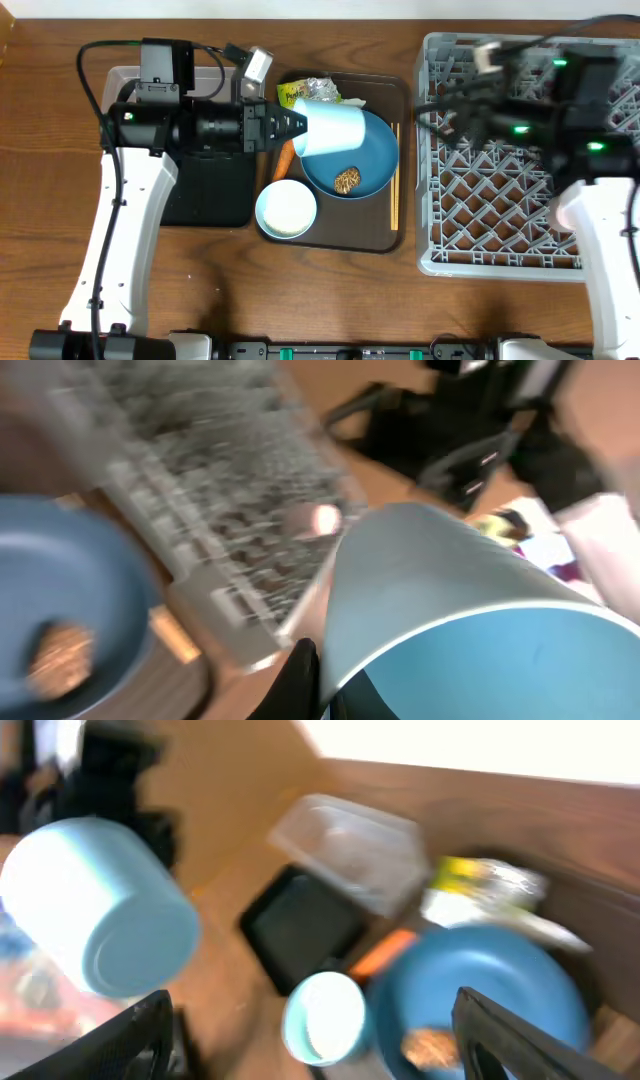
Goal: Sort waste into correct bins and load items into the dishwasher rack
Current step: 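Hand the light-blue cup from the left gripper to the right gripper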
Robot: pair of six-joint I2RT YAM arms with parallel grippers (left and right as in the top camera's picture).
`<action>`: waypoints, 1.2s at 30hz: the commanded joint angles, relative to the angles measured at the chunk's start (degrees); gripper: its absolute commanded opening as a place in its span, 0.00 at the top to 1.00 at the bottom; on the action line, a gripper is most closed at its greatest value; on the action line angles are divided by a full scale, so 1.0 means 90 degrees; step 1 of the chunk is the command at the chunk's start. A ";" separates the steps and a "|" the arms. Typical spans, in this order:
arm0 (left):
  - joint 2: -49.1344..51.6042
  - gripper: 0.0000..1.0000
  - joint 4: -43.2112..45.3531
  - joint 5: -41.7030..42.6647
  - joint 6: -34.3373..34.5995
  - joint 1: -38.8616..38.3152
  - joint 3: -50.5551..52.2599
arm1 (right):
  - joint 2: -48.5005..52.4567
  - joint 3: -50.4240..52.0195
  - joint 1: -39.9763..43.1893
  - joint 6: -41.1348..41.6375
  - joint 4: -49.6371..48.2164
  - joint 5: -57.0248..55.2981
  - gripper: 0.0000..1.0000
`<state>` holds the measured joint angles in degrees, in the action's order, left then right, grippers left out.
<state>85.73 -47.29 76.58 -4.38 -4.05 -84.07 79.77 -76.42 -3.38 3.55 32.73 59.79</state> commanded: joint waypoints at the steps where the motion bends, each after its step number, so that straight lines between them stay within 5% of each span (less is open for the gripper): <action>1: -0.0032 0.94 0.0083 0.1256 -0.0034 0.0019 -0.0019 | 0.0005 -0.0029 -0.0695 -0.0221 -0.0357 0.0435 0.20; 28: -0.0036 0.94 0.0274 0.1491 -0.0034 0.0015 -0.0019 | 0.0007 -0.0029 -0.1600 -0.0376 -0.2195 0.2620 0.14; 36: -0.0036 0.94 0.0296 0.1491 -0.0032 0.0015 -0.0019 | 0.0005 -0.0029 -0.2079 -0.0352 -0.2217 0.1800 0.28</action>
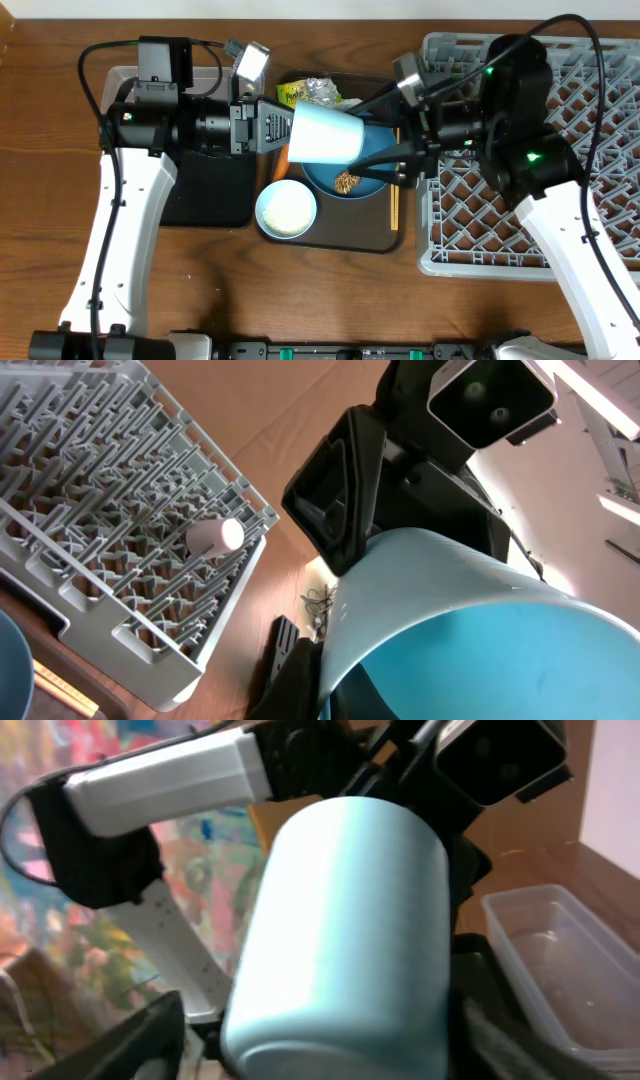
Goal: Sort waste into correct bins and load items into the dishwasher rack
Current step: 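Hand the light-blue cup from the left gripper to the right gripper, then place the light-blue cup in the rack with the right gripper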
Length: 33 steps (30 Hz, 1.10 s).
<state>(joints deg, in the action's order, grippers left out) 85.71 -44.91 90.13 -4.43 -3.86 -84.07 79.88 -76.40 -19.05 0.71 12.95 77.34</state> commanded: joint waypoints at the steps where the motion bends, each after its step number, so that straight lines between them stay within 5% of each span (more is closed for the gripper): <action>1: -0.0034 0.94 0.0032 -0.0015 -0.0029 -0.0007 -0.0019 | -0.0007 -0.0032 -0.0376 -0.0036 -0.0022 -0.0204 0.28; 11: -0.0034 0.92 0.0053 -0.0017 -0.0029 -0.0007 -0.0019 | -0.0007 -0.0032 -0.0466 -0.0015 0.0017 -0.0908 0.43; 12: -0.0034 0.71 0.0056 -0.0019 -0.0029 -0.0007 -0.0019 | -0.0007 -0.0032 -0.0440 -0.0015 0.0036 -0.0935 0.44; 19: -0.0034 0.34 0.0083 -0.0027 -0.0027 -0.0007 -0.0019 | -0.0117 -0.0034 0.0508 -0.0012 0.0401 -0.0954 0.52; 24: -0.0034 0.31 0.0104 -0.0143 -0.0027 -0.0007 -0.0019 | -0.0398 -0.0034 0.1668 0.0114 0.1246 -0.1758 0.55; 33: -0.0034 0.31 0.0102 -0.0141 -0.0027 -0.0007 -0.0019 | -0.0794 -0.0036 0.4012 0.1010 0.3747 -0.5554 0.50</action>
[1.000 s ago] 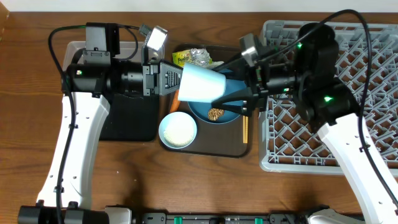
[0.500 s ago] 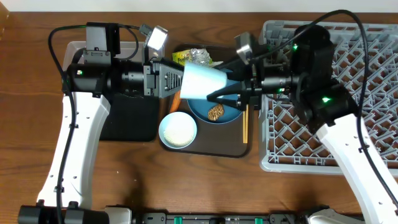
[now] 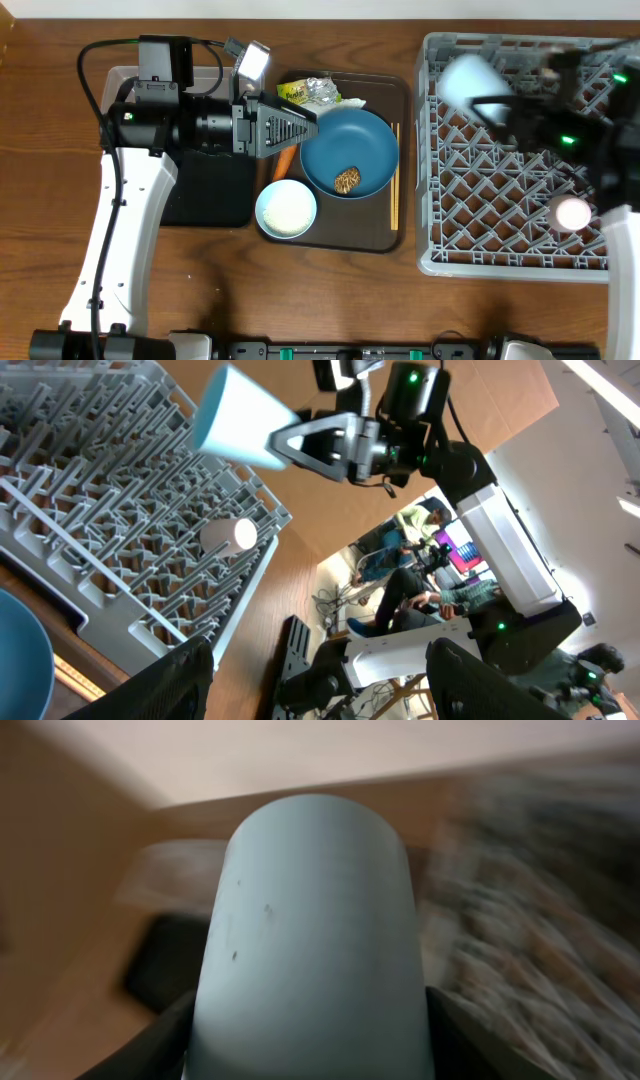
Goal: Sort waste into correct bins and load items into the dishwasher rack
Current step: 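Place the light-blue cup in the rack with the right gripper, then reach the left gripper to the white rice bowl and grasp it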
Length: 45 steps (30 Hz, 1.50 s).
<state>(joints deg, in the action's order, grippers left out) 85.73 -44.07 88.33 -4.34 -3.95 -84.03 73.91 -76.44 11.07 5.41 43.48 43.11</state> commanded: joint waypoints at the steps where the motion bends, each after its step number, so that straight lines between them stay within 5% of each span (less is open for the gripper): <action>1: -0.0036 0.31 0.0010 0.0058 -0.0039 0.0002 -0.0024 | -0.0129 -0.0032 0.0959 0.0571 0.0561 -0.1970 0.48; 14: -0.0036 0.31 0.0010 0.0056 -0.0039 0.0002 -0.0024 | 0.0357 -0.0029 0.3565 0.1115 0.1566 -0.4097 0.51; 28: -0.0036 0.31 0.0010 -0.0083 -0.0036 0.0002 -0.0024 | 0.1882 -0.0032 0.4262 0.1112 0.1817 -0.3976 0.48; 31: -0.0036 0.30 0.0007 -0.0083 -0.0036 0.0002 -0.0024 | 0.2093 -0.0032 0.4262 0.1110 0.1826 -0.3677 0.41; 35: -0.0036 0.30 0.0007 -0.0080 0.0017 0.0002 -0.0024 | 0.2057 -0.0036 0.4262 0.1112 0.1965 -0.3453 0.19; 41: -0.0036 0.30 0.0007 -0.0083 0.0036 0.0002 -0.0024 | 0.1532 -0.0056 0.4262 0.1107 0.1936 -0.3123 0.12; 45: -0.0036 0.31 0.0005 -0.0289 0.0036 0.0002 -0.0024 | 0.0891 -0.0056 0.4233 0.0435 0.1530 -0.1778 0.12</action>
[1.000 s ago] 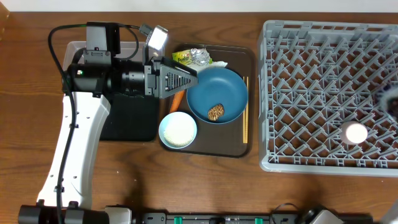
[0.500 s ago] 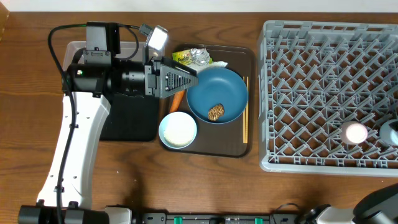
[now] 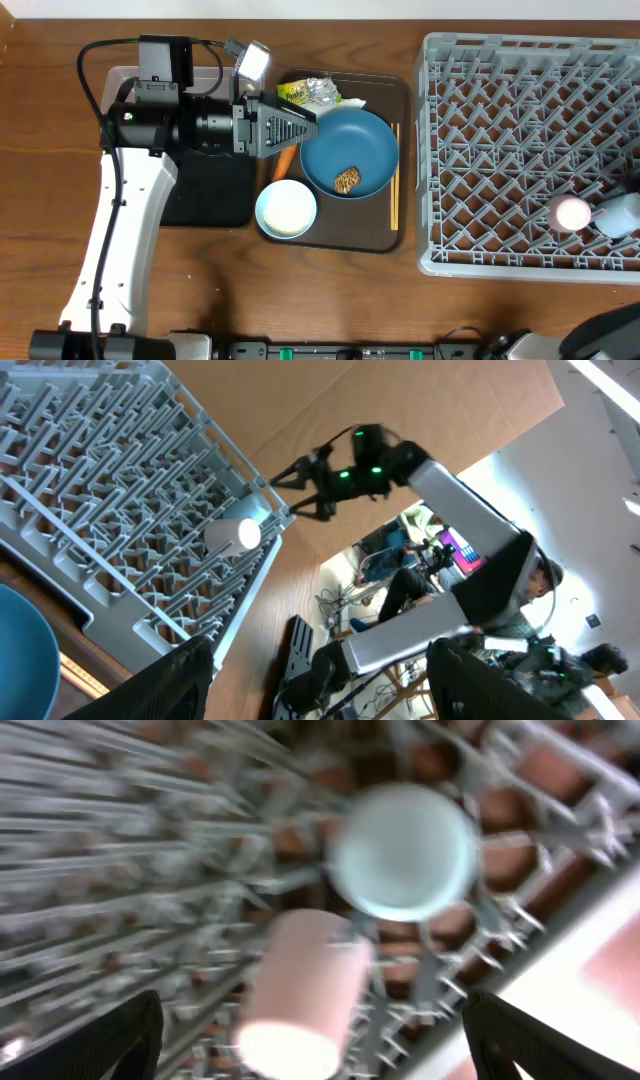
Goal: Sort waste into correct bins and load items into the dishwasher rack
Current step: 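Reach the left gripper to the white rice bowl and grasp it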
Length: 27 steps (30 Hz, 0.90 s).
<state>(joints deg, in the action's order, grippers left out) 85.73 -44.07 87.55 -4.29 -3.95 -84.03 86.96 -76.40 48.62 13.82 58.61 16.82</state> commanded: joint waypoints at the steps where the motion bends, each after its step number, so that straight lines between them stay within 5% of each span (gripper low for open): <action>1: -0.0036 0.31 0.0000 -0.0330 0.0036 -0.0002 -0.0024 | -0.0712 -0.0061 0.0034 -0.0690 -0.0250 0.1511 0.12; 5: -0.0044 0.31 -0.0216 -0.1445 0.0056 -0.0189 -0.0024 | -0.1367 -0.0061 -0.0287 -0.1032 -0.0583 0.2509 0.14; 15: 0.0000 0.32 -0.1571 -0.7757 0.0063 -0.1778 0.0041 | -0.1955 -0.0061 -0.2191 -0.1022 -0.1049 0.2599 0.18; 27: 0.0061 0.37 -0.1302 -0.8337 0.0272 -0.2475 0.1778 | -0.1855 -0.0061 -0.3031 -0.0828 -0.1348 0.1863 0.16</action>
<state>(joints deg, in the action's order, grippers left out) 85.76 -57.49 15.40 -2.42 -26.11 -71.53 69.89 -76.51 21.80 5.87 46.81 34.92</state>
